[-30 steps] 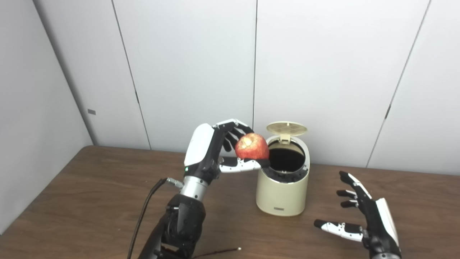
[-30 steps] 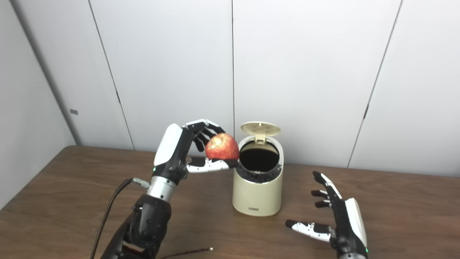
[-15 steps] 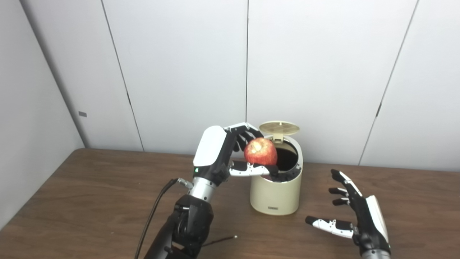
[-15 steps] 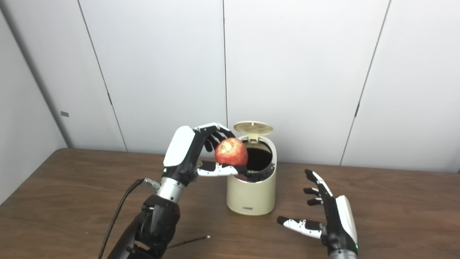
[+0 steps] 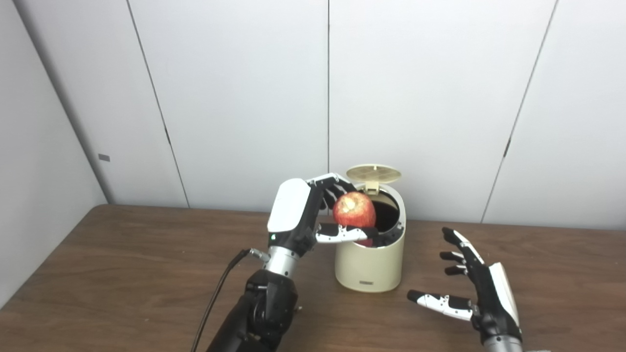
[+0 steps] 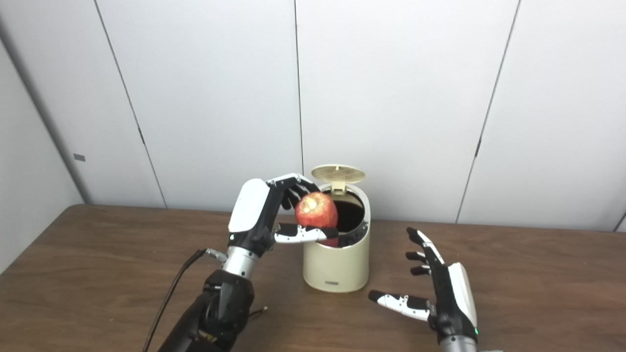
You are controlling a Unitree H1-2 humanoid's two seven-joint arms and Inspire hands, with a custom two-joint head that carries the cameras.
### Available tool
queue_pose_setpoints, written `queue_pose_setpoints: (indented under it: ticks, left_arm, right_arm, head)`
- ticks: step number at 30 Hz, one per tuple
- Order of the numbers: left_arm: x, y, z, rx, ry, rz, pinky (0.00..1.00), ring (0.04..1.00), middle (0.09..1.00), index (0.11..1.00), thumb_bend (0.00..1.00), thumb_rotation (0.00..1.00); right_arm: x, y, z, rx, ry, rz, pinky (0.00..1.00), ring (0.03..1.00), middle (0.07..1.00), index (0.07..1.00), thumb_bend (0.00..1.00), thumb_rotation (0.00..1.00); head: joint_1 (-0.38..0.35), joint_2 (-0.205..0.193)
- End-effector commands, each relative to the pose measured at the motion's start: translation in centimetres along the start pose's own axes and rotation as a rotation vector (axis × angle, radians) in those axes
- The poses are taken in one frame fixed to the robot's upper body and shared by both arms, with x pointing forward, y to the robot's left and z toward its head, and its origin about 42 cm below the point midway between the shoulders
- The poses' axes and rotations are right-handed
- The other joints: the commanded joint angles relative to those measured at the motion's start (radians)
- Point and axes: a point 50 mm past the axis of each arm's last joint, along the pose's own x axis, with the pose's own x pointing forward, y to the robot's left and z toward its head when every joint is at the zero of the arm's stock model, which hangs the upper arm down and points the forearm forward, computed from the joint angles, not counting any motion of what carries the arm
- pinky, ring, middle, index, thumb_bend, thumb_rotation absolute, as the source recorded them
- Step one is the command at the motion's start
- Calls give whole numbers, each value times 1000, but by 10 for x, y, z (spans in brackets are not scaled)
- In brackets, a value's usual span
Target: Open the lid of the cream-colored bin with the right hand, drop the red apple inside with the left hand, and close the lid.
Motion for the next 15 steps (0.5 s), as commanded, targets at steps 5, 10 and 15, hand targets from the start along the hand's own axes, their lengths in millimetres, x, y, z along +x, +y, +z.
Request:
queue_pose_setpoints:
  ticks: [5, 10, 15]
  left_arm:
    - [23, 2, 16, -4, -85, 100, 397, 421, 486, 530, 501, 0]
    - [24, -9, 14, -10, -77, 122, 391, 418, 482, 534, 500, 0]
    - [25, -18, 15, -17, -70, 124, 424, 436, 479, 523, 502, 0]
  right_arm:
    - [12, -4, 20, 21, -109, -33, 625, 748, 868, 854, 766, 180]
    - [12, -3, 20, 28, -105, -30, 625, 751, 870, 855, 761, 155]
    - [12, -2, 20, 27, -100, -27, 626, 751, 871, 853, 756, 148]
  head:
    - [0, 1]
    - [0, 1]
    - [-3, 2]
